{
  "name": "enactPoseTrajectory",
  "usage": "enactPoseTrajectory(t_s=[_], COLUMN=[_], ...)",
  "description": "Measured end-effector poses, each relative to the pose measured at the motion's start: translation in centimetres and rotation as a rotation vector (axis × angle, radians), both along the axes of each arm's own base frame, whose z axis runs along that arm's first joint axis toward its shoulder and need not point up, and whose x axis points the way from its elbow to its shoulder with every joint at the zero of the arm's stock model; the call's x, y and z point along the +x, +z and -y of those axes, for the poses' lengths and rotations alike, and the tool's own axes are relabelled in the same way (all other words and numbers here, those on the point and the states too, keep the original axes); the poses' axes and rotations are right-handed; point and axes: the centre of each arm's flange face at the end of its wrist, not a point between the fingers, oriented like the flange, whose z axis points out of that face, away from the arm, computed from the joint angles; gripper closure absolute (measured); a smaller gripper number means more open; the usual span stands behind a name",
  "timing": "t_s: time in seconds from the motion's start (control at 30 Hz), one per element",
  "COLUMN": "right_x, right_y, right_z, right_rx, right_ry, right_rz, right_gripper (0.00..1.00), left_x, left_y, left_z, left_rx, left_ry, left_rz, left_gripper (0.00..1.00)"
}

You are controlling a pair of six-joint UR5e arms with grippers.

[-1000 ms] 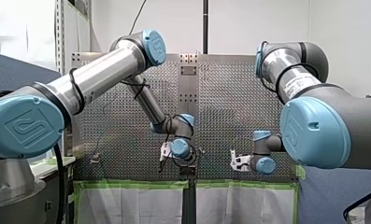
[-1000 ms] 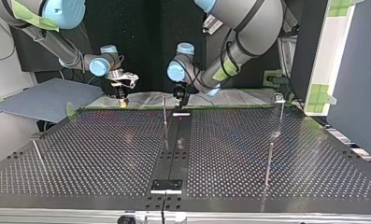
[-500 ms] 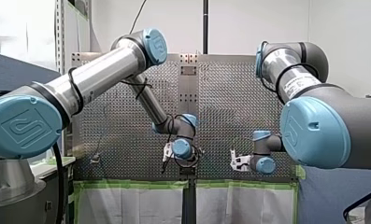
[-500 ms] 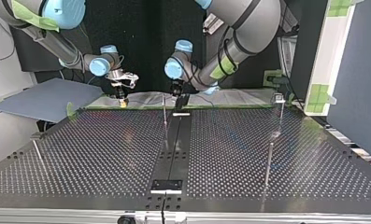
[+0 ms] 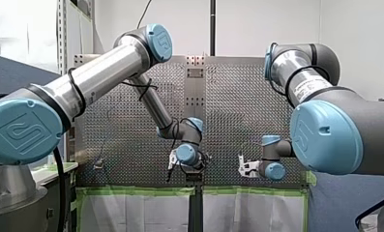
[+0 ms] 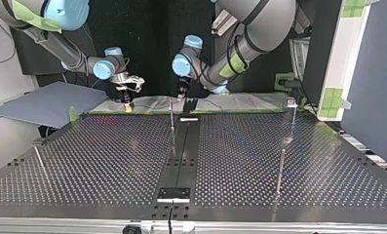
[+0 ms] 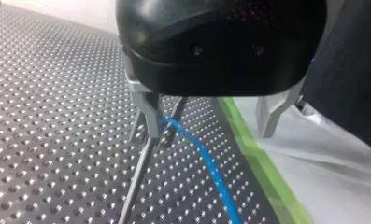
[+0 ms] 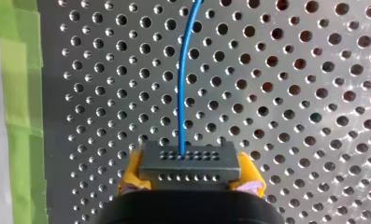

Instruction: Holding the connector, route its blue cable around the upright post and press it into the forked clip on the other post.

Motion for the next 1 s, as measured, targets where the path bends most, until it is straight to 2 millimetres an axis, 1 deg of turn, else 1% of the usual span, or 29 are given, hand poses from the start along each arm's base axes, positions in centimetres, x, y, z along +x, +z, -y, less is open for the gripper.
enactPoseTrajectory(t_s=[0.13, 0.37, 0.43, 0.7, 1.0], right_x=[0.0, 0.0, 0.0, 0.0, 0.0], right_y=[0.0, 0.0, 0.0, 0.0, 0.0], right_z=[0.0, 0.0, 0.0, 0.0, 0.1], right_rx=[0.0, 0.0, -0.001, -0.001, -0.003], right_ry=[0.0, 0.0, 0.0, 0.0, 0.0], right_rz=[0.0, 0.0, 0.0, 0.001, 0.007], right_gripper=[1.0, 1.0, 1.0, 1.0, 1.0], left_x=[-0.5, -0.5, -0.5, -1.0, -1.2], left_y=[-0.1, 1.7, 1.8, 1.9, 1.9], left_z=[0.0, 0.4, 0.5, 1.0, 1.2], left_rx=[-0.004, -0.037, -0.041, -0.061, -0.069], left_ry=[-0.008, -0.011, -0.014, -0.028, -0.03], left_rz=[0.001, 0.022, 0.023, 0.014, 0.004], left_gripper=[0.02, 0.02, 0.02, 0.02, 0.02])
